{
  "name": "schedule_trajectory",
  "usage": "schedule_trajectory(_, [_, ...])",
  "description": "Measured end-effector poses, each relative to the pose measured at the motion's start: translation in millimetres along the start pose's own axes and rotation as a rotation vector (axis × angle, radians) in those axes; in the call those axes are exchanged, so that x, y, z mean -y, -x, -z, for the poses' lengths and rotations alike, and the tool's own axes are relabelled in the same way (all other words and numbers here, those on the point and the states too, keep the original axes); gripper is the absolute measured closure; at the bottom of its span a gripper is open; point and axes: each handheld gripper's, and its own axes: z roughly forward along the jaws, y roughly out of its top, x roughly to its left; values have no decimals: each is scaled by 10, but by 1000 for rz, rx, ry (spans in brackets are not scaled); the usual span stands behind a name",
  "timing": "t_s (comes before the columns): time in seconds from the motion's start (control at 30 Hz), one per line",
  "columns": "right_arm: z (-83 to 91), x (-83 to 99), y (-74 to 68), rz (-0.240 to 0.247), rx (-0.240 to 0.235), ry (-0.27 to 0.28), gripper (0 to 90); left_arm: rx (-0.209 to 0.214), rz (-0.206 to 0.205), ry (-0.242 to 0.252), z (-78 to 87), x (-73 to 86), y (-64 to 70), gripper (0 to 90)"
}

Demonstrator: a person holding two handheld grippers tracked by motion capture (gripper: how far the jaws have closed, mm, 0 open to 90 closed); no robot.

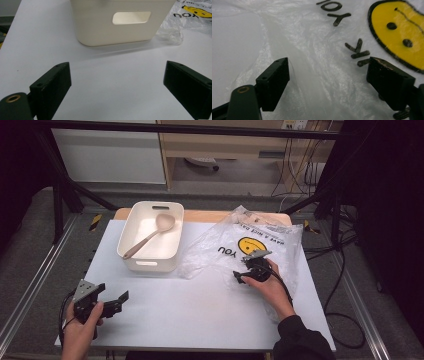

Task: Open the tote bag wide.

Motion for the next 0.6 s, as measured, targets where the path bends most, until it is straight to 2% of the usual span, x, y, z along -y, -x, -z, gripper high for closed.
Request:
schedule_trajectory(0.1, [-13,-22,27,6,3,24,123,3,-4,-7,-8,2,1,73])
schedule_trajectory(0.43, [-117,30,105,-14,-53,-10,74,6,-3,-7,-9,5,6,73])
schedule_trajectory(0.47, [-118,28,111,-14,-51,-8,94,5,-3,-7,-6,5,6,73])
schedule_trajectory(0.6, [-93,13,172,-47,-28,2,277,1,0,-8,-8,8,2,73])
